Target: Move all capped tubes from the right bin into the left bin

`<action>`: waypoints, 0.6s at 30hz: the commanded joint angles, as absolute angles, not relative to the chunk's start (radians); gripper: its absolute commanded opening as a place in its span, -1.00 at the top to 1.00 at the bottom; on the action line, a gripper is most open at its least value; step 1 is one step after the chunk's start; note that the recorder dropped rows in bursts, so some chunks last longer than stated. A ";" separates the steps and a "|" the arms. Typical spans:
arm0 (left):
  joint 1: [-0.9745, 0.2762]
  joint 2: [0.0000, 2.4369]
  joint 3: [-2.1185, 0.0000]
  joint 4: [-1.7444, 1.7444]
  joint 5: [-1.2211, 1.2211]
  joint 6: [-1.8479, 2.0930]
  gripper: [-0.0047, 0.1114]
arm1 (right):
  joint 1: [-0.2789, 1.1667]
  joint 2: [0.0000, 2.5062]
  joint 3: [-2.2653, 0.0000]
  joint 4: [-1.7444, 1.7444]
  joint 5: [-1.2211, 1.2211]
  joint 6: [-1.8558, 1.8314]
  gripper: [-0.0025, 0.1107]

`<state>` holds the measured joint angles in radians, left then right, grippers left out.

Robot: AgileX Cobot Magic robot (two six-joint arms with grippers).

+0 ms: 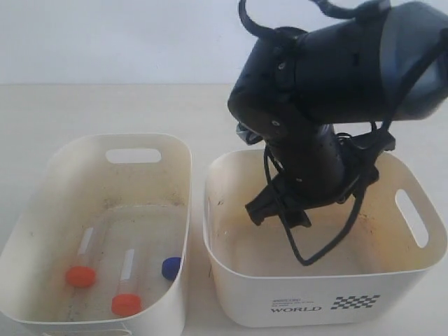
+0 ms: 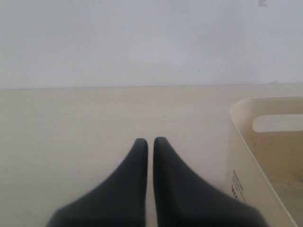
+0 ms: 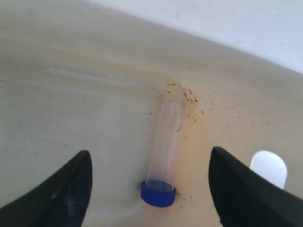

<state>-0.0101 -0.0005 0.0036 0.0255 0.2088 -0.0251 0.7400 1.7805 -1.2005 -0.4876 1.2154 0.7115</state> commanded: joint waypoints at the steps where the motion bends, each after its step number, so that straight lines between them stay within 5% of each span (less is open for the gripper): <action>1: -0.010 0.000 0.000 0.019 0.202 -0.035 0.84 | 0.739 1.778 -1.115 -0.547 1.221 0.777 -0.21; 18: -0.010 0.000 0.000 0.019 0.202 -0.035 0.84 | 0.739 1.780 -1.055 -0.614 1.215 0.936 -0.21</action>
<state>-0.0101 -0.0005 0.0036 0.0255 0.2088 -0.0251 0.7400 1.7805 -1.0579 -0.5928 1.2143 0.9067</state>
